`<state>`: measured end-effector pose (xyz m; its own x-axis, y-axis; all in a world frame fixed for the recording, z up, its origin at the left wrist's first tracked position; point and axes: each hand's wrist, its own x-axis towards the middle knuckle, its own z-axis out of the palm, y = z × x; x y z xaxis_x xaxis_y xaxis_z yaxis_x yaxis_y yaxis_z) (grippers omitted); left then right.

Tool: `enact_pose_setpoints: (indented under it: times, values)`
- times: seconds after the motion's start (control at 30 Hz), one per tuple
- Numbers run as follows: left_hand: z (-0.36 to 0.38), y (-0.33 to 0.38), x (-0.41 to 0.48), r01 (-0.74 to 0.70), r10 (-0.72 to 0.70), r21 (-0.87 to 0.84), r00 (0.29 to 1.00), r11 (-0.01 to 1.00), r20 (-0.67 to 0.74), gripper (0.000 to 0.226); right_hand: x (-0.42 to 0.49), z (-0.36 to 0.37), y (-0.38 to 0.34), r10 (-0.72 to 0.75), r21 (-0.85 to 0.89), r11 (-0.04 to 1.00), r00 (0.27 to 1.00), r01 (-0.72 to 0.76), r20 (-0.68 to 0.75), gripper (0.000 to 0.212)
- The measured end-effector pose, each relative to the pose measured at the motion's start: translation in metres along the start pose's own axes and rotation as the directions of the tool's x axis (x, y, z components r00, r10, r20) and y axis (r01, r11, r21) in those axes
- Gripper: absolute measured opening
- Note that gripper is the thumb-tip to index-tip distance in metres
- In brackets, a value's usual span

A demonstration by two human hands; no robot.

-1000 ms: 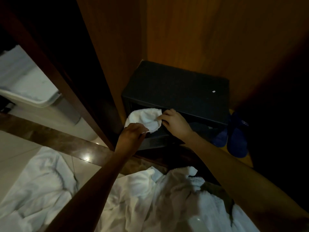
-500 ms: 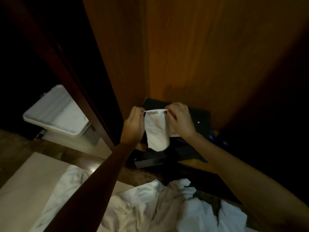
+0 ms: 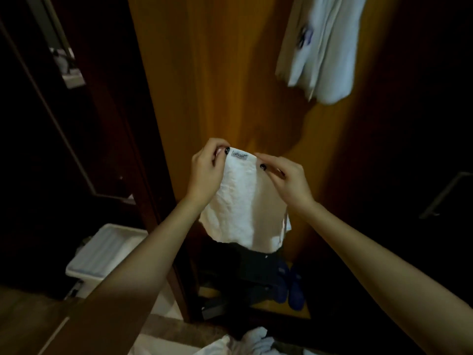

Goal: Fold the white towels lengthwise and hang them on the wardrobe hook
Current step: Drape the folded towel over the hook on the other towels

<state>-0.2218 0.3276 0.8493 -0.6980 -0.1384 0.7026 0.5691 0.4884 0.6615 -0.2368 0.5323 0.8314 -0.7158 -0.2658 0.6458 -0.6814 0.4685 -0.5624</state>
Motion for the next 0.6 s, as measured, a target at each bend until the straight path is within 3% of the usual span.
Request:
enact_pose_setpoints:
  times: [0.17, 0.33, 0.43, 0.6]
  values:
    - [-0.022, 0.110, 0.069, -0.069, 0.064, -0.100, 0.997, 0.993, -0.044, 0.016, 0.032, -0.088, -0.074, -0.090, -0.105, 0.991, 0.995, 0.086, -0.039, 0.056]
    - [-0.025, 0.169, 0.105, -0.192, 0.193, -0.035, 0.979, 0.981, 0.056, 0.017, 0.032, -0.142, -0.108, 0.128, -0.234, 0.966, 0.990, -0.112, 0.056, 0.085]
    - [-0.024, 0.183, 0.115, -0.190, 0.193, -0.056, 0.980, 0.980, 0.049, 0.017, 0.020, -0.171, -0.116, 0.150, -0.282, 0.950, 0.988, -0.134, 0.036, 0.077]
    - [-0.025, 0.181, 0.124, -0.067, 0.076, -0.222, 0.997, 0.973, 0.034, 0.018, 0.002, -0.226, -0.115, 0.219, -0.361, 0.911, 0.976, -0.199, 0.016, 0.057]
